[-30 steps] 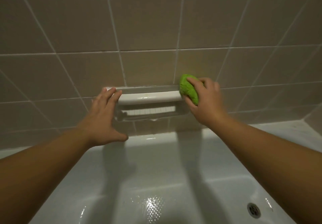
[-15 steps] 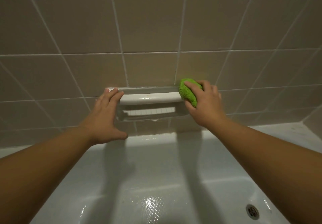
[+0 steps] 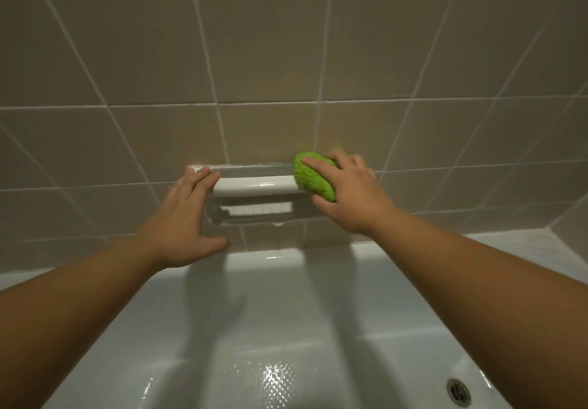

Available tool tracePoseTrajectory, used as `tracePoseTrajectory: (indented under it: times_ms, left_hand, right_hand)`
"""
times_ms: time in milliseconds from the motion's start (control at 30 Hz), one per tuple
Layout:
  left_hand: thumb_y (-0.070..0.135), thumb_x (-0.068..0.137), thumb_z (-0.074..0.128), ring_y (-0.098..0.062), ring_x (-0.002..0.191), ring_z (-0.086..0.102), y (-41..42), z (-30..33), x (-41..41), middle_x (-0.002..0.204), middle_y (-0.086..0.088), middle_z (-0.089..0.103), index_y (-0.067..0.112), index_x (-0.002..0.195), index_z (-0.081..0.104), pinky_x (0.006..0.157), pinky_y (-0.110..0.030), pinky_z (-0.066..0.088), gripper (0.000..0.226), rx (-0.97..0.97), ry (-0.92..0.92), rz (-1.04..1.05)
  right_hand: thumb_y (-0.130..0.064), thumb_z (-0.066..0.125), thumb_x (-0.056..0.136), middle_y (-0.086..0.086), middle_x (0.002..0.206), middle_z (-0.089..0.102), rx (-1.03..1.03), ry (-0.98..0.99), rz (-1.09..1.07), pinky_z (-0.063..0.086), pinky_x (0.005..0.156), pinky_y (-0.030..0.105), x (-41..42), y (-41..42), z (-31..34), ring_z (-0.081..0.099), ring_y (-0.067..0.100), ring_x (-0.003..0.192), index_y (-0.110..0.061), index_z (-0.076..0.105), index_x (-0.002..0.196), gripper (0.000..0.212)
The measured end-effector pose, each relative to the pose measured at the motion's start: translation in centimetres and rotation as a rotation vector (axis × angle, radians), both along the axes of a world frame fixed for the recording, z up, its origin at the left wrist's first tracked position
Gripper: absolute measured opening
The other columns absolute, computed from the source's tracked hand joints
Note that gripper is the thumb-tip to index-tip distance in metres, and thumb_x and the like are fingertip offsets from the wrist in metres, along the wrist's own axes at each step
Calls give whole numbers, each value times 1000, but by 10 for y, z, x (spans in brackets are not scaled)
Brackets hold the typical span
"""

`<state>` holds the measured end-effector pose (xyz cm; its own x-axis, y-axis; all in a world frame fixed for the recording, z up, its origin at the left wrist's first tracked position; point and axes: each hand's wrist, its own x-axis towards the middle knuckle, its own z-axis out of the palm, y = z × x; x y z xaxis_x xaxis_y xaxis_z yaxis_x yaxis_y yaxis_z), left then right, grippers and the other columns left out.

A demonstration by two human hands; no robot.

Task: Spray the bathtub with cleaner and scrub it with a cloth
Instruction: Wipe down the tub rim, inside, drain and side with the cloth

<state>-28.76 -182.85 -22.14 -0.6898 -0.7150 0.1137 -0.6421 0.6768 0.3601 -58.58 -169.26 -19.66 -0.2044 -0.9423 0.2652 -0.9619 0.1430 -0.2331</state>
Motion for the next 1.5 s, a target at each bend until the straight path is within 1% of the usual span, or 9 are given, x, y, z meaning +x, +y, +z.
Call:
tracePoseTrajectory:
  times_ms: [167,267,400,633,800,1000,1133,1300,1500]
  left_hand:
    - [77,76,68,-17,158,-10,11,5,-11,171,7,2,27,163,12,127,-43,6,115,-8,15,32]
    - [94,73,48,-27,157,7,16,11,-19,168,-1,18,27,162,18,127,-49,13,115,1,63,42]
    - [72,87,54,-20,146,37,26,32,-43,159,0,39,33,159,25,119,-48,35,87,-79,274,-142]
    - [64,90,62,-26,124,47,35,42,-122,131,-4,53,30,145,47,105,-41,43,66,-281,54,-157]
    - [52,93,65,-29,118,48,31,32,-106,130,-8,51,25,151,43,104,-42,42,68,-405,22,-179]
    - [44,88,75,-24,130,38,-1,27,-38,135,-4,45,32,148,48,113,-38,34,67,-201,127,-108]
    - [49,88,72,-29,126,37,6,24,-58,132,-7,46,34,145,48,112,-61,34,64,-236,106,-58]
    - [42,88,75,-30,127,40,16,15,-64,135,-9,48,30,143,53,112,-47,38,60,-281,175,-93]
    - [36,91,73,-37,138,32,-4,3,-16,143,-14,40,24,143,52,118,-52,30,57,-281,217,-47]
  right_hand:
    - [-52,61,89,6,146,40,18,61,-96,33,108,49,36,-12,5,38,35,126,-42,31,154,72]
    - [-52,68,82,7,149,35,68,85,42,34,106,50,61,-26,7,37,35,127,-37,20,158,91]
    - [-40,88,63,4,148,29,65,-313,205,39,112,39,37,-21,21,41,26,132,-17,18,159,121]
    - [-34,65,95,6,109,65,43,-23,86,44,93,39,-29,-7,-6,54,29,109,-17,66,118,29]
    - [-33,63,100,9,121,68,-83,9,79,39,101,42,-20,-9,-24,56,35,115,-14,67,127,34]
    - [-35,51,105,7,108,60,14,43,74,34,87,36,-13,-10,-13,49,31,106,-13,60,106,23]
    - [-27,52,105,4,92,50,61,15,146,28,77,34,0,-20,-7,49,32,94,-17,46,88,21]
    - [-26,59,102,9,90,58,-23,7,139,38,78,40,5,-26,-15,52,35,90,-9,57,91,20]
    - [-26,61,101,10,98,63,-69,30,95,38,84,41,8,-26,-25,53,37,95,-12,62,100,14]
